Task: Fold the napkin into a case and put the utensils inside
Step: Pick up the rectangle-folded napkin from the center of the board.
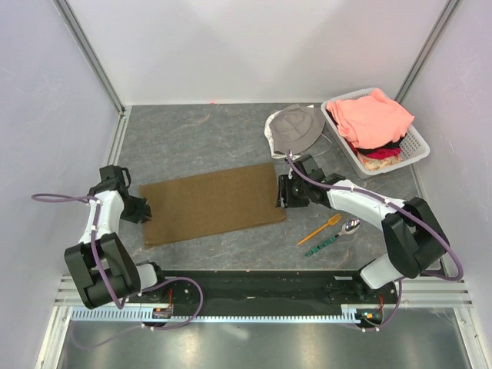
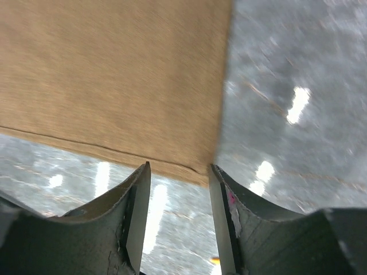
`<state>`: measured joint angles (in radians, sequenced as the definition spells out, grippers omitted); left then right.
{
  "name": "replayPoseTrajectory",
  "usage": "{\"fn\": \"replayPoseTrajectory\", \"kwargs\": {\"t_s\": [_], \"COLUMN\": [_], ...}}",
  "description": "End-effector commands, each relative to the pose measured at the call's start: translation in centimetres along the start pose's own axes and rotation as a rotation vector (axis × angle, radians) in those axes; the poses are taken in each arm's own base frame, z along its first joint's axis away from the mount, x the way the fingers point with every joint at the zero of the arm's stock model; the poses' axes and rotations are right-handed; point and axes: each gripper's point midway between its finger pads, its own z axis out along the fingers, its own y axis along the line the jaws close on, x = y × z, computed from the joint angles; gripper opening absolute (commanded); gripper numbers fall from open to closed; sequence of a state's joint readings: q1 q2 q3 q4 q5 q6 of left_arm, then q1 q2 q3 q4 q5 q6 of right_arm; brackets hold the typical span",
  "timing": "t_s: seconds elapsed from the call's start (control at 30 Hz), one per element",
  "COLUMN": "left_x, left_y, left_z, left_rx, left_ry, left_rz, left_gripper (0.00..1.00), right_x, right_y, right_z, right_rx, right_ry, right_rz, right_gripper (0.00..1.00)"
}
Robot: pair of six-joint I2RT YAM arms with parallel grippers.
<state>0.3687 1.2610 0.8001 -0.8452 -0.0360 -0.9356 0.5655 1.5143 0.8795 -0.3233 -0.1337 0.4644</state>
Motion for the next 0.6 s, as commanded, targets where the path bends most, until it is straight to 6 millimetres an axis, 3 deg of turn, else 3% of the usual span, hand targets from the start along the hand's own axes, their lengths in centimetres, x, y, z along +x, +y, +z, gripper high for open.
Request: {"fn": "replayPoseTrajectory", "kwargs": {"t_s": [0.0, 0.1, 0.3, 0.43, 0.57], "left_x": [-0.6, -0.6, 0.3, 0.0, -2.1], "left_y": [-1.1, 0.0, 1.4, 0.8, -1.4], "left_z": [0.9, 2.3, 4.3, 2.2, -2.6], "left_rx": [0.031, -0.016, -0.087, -0.031, 0.156], "left_ry": [-0.013, -0.020, 0.022, -0.011, -0.205], "left_rz": [0.042, 0.055, 0.061, 0.075, 0.134], "left_gripper": [0.19, 0.19, 0.19, 0.25, 0.32], "right_x": [-2.2, -1.8, -0.1, 0.3, -0.3], "right_y": [2.9, 3.4, 0.2, -1.1, -0.8], "right_z": [0.2, 1.9, 4.2, 4.3, 3.4], "right_rx": [-0.082, -0.116, 0.005, 0.079, 0.095], "right_ry": [-0.032, -0.020, 0.004, -0.013, -0.016], "right_rz": [-0.003, 0.012, -0.004, -0.048, -0.073], "right_gripper": [0.52, 0.47, 0.43, 0.43, 0.47]}}
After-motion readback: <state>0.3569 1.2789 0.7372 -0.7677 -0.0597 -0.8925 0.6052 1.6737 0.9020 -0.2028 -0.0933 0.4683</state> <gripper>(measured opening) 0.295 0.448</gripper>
